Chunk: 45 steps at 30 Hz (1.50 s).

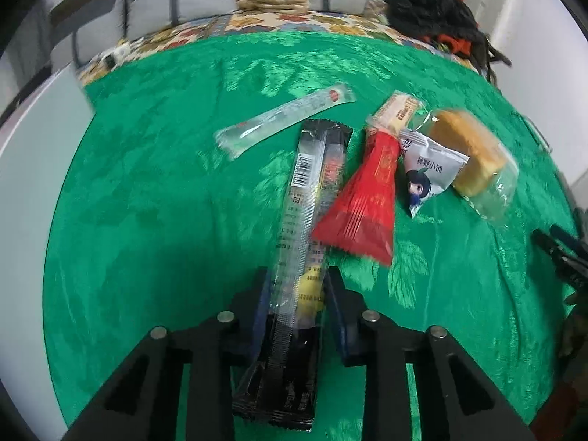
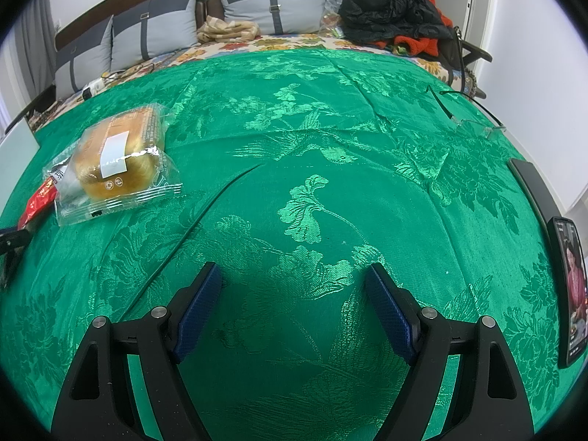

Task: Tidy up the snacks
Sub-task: 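Lower the left tool onto the clear-and-black stick packet and close it, then hold the stick packet closed in the left tool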

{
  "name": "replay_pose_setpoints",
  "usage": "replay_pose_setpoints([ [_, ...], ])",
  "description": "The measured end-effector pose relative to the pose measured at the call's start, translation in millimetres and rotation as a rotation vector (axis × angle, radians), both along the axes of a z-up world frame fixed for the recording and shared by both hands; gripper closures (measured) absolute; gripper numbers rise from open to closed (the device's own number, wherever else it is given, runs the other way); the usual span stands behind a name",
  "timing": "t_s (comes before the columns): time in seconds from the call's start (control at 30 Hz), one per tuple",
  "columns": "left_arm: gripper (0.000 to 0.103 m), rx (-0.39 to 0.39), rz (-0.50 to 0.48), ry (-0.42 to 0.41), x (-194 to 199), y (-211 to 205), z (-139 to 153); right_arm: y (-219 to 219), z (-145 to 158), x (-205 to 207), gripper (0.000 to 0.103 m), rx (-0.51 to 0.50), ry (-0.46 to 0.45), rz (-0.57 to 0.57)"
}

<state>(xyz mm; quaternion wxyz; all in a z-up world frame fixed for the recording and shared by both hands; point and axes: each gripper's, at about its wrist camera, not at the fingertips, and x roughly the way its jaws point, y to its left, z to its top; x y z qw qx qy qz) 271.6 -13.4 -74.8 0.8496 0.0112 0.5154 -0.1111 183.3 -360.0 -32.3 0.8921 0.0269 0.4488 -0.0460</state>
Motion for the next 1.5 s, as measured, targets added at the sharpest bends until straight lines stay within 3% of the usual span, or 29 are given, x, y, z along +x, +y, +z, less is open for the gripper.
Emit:
replay_pose_setpoints([
  [0.17,0.074,-0.022,0.091,-0.009,-46,21,3,0,0,0,0.020,-0.001,0.000,0.000],
  [0.33,0.074,-0.017,0.111,-0.041,-72,32,0,0,0,0,0.020,0.000,0.000,0.000],
  [0.4,0.060,-0.046,0.111,-0.045,-70,35,-3,0,0,0,0.020,0.000,0.000,0.000],
  [0.47,0.028,-0.077,0.122,-0.053,-65,38,-4,0,0,0,0.020,0.000,0.000,0.000],
  [0.5,0.022,-0.072,0.136,-0.062,-61,39,-4,0,0,0,0.020,0.000,0.000,0.000],
  [0.6,0.018,-0.059,0.151,-0.065,-49,38,-7,0,0,0,0.020,0.000,0.000,-0.001],
  [0.8,0.005,0.077,0.113,-0.107,-35,25,-17,0,0,0,0.020,0.000,0.000,-0.001],
  [0.87,0.001,0.066,0.121,-0.110,-33,28,-18,0,0,0,0.020,0.000,0.000,-0.001],
  [1.5,0.000,0.070,0.129,-0.137,-33,27,-21,0,0,0,0.020,0.000,0.000,-0.001],
])
